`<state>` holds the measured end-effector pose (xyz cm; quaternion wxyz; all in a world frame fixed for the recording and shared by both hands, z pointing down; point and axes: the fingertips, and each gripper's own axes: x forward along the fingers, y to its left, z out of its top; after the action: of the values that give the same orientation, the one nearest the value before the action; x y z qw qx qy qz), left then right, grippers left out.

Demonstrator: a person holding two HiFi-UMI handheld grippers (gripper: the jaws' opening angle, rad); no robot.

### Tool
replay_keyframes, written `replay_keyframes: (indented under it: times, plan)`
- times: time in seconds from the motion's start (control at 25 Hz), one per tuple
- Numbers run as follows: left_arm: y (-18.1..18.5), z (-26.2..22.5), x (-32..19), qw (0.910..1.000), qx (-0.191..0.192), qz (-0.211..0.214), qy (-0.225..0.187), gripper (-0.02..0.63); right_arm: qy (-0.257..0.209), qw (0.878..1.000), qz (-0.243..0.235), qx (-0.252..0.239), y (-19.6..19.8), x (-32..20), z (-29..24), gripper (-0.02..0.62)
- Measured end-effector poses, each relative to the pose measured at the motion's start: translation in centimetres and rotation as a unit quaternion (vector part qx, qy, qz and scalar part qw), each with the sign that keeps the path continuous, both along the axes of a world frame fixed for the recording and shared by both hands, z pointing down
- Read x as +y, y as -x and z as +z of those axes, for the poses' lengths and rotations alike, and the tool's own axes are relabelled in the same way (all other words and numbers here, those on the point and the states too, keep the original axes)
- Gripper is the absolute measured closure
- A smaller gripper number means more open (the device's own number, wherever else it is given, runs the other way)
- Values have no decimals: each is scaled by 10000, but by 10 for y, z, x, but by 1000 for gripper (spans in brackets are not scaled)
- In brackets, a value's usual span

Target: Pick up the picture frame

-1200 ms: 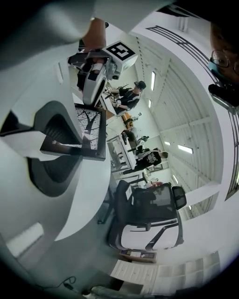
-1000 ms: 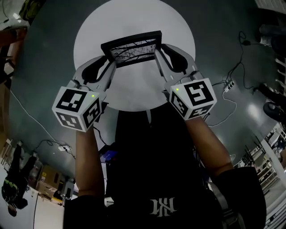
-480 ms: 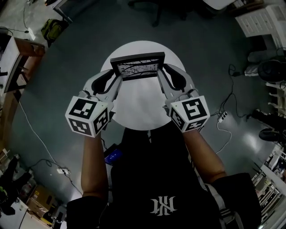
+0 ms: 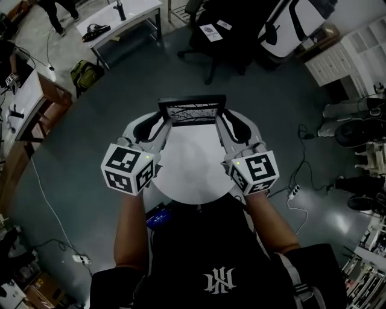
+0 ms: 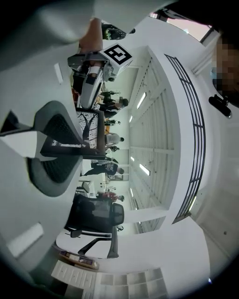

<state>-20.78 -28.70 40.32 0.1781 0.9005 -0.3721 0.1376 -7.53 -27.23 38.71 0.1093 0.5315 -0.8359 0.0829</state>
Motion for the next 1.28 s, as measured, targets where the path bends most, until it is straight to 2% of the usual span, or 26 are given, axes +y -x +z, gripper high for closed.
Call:
replay_keyframes:
  times: [0.36, 0.64, 0.84, 1.04, 1.28]
  plan:
    - [8, -76, -14, 9979, 262, -113, -583, 512, -679, 9977, -57, 51, 8, -12, -85, 531]
    - [12, -129, -14, 9916, 467, -378, -1143, 522, -1141, 9931, -257, 125, 8, -10, -133, 541]
    - [12, -161, -4, 9857, 368, -516, -1560, 526, -1515, 9877, -371, 56, 8, -1, -166, 548]
    - [12, -189, 23, 9808, 282, -643, -1818, 528, -1662, 9850, -453, -52, 6, 22, -184, 543]
    - [-25, -221, 63, 9748, 147, -800, -2077, 527, -1890, 9800, -587, -223, -32, 59, -210, 545]
